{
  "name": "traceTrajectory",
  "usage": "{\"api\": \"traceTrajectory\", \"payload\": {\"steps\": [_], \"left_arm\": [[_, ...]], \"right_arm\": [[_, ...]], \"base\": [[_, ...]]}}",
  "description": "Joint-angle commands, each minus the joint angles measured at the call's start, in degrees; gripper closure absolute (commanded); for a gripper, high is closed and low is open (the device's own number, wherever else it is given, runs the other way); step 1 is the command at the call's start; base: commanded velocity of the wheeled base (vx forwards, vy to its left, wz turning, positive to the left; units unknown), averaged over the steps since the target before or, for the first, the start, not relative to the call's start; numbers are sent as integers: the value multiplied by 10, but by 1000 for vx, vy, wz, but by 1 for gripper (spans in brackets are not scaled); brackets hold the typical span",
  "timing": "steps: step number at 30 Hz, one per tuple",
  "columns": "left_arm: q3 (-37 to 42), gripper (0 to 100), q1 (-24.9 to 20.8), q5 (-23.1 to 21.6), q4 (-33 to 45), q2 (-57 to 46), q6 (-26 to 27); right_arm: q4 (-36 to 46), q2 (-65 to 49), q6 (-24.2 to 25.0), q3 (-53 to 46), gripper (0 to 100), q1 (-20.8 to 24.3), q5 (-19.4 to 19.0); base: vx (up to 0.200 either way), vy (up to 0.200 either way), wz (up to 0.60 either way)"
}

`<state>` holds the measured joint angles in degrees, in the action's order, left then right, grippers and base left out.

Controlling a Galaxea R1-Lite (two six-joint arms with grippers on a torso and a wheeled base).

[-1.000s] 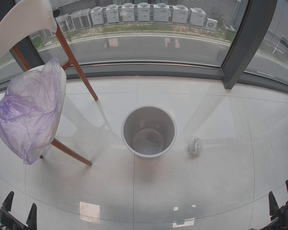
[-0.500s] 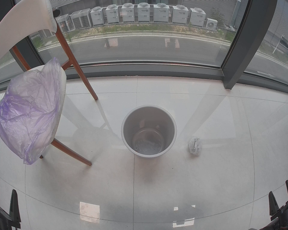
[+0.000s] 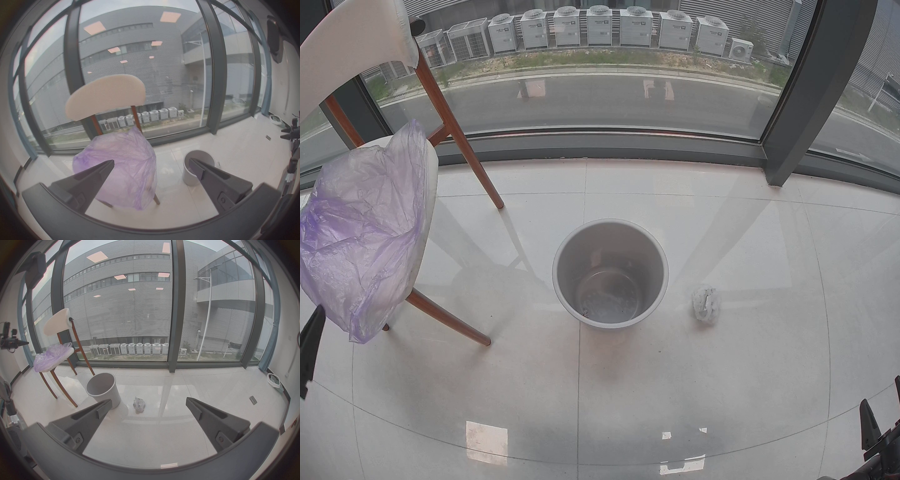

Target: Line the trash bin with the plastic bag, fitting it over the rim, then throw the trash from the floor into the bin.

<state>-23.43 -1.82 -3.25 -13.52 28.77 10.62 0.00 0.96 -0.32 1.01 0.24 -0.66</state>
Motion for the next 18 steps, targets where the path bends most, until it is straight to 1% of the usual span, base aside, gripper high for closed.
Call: {"api": "traceTrajectory", "payload": {"steps": [1,2,3,6,7,11,12,14,15,16,17,18], "left_arm": [[-191,0,-85,-45,0,360,113],[-191,0,-85,-45,0,360,113],[-198,0,-93,-42,-4,397,132],[-210,0,-100,-30,-16,437,157],[-217,0,-105,-7,-21,457,164],[-247,0,-116,61,-54,523,162],[-248,0,-117,62,-56,525,162],[-266,0,-127,95,-87,568,164],[-268,0,-127,101,-93,576,165],[-272,0,-127,126,-118,599,167],[-271,0,-124,136,-129,608,169],[-271,0,-124,136,-129,608,169]], "right_arm": [[0,-10,1,-10,0,0,0],[0,-10,1,-10,0,0,0],[0,-10,1,-10,0,0,0],[0,-10,1,-10,0,0,0],[0,-10,2,-10,0,0,0],[0,-10,4,-10,0,0,0],[0,-10,3,-10,0,0,0],[0,-10,3,-10,0,0,0],[0,-10,3,-10,0,0,0],[0,-10,3,-10,0,0,0],[0,-10,3,-10,0,0,0],[0,-10,3,-10,0,0,0]], "base": [[0,0,0],[0,0,0],[0,0,0],[0,0,0],[0,0,0],[0,0,0],[0,0,0],[0,0,0],[0,0,0],[0,0,0],[0,0,0],[0,0,0]]}}
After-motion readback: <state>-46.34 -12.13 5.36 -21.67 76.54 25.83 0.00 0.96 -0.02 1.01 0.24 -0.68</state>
